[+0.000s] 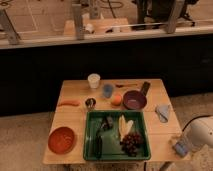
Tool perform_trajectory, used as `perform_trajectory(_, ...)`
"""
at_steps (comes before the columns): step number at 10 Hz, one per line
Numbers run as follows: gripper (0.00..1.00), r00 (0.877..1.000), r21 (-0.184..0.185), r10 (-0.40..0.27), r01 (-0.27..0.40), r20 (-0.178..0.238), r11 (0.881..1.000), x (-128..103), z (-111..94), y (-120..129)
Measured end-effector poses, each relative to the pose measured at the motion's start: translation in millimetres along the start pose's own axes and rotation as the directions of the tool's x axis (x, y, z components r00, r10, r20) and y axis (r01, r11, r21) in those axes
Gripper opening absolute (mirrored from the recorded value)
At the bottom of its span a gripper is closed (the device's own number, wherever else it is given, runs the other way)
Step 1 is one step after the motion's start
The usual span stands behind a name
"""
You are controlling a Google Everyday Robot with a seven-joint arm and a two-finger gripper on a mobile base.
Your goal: Place sponge in tray
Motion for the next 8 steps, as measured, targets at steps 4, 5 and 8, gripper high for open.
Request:
perform_trajectory(4, 0.51, 1.000, -0.003, 0.003, -0.004, -0.008, 1.000, -0.7, 2.2, -0.1)
perform_trajectory(5, 0.43, 1.000, -0.002, 0.003, -0.003, -0.011, 1.000, -0.8, 1.9, -0.7)
perform_trajectory(8, 0.13, 1.000, 0.000, 0.003, -0.003, -0.016, 1.000, -1.7, 1.8, -0.7)
